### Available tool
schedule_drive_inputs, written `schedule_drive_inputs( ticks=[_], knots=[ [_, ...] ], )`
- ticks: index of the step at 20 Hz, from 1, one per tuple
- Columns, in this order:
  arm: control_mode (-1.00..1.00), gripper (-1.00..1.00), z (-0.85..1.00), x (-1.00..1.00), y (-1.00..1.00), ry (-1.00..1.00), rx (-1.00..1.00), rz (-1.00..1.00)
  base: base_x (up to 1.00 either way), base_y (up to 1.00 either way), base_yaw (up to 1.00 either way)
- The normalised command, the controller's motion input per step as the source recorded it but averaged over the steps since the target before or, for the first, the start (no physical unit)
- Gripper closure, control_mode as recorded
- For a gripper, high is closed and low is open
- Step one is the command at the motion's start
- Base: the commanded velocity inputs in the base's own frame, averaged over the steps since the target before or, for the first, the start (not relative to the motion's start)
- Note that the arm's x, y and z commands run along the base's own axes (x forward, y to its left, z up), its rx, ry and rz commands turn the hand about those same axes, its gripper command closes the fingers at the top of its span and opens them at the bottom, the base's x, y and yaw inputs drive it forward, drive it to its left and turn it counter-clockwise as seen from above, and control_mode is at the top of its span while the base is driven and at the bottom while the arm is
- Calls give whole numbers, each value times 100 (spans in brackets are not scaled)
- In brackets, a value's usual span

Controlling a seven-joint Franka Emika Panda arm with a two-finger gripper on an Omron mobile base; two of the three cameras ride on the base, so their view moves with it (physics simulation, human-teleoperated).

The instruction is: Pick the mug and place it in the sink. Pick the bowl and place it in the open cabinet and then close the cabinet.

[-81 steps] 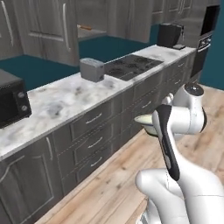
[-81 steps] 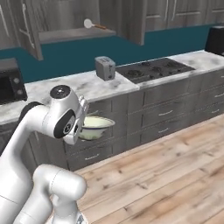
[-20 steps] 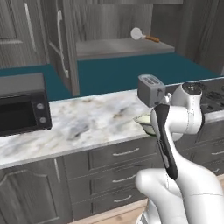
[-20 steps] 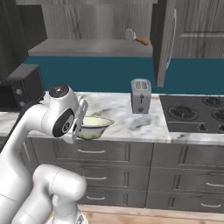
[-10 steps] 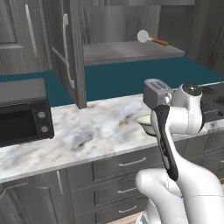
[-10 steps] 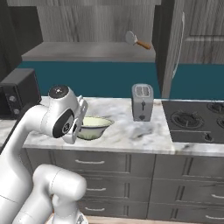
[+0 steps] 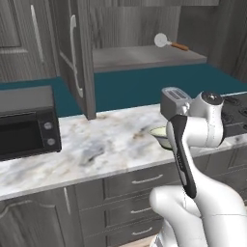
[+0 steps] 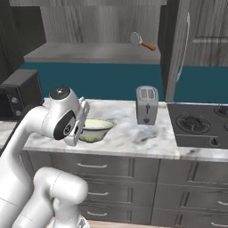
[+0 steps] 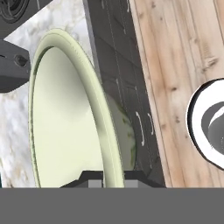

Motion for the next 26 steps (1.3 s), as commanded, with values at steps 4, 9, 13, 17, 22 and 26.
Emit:
schedule_drive_inputs(
  ticks=[4, 9, 13, 17, 22, 26],
  knots=[
    [100, 100, 0, 0, 0, 0, 0, 0, 0, -20, 21],
    [100, 100, 0, 0, 0, 0, 0, 0, 0, -40, 20],
    [100, 100, 0, 0, 0, 0, 0, 0, 0, -30, 3],
    [100, 100, 0, 0, 0, 0, 0, 0, 1, -23, 0],
    [100, 100, 0, 0, 0, 0, 0, 0, 19, 0, 0],
    [100, 100, 0, 0, 0, 0, 0, 0, 40, 0, 0]
  ],
)
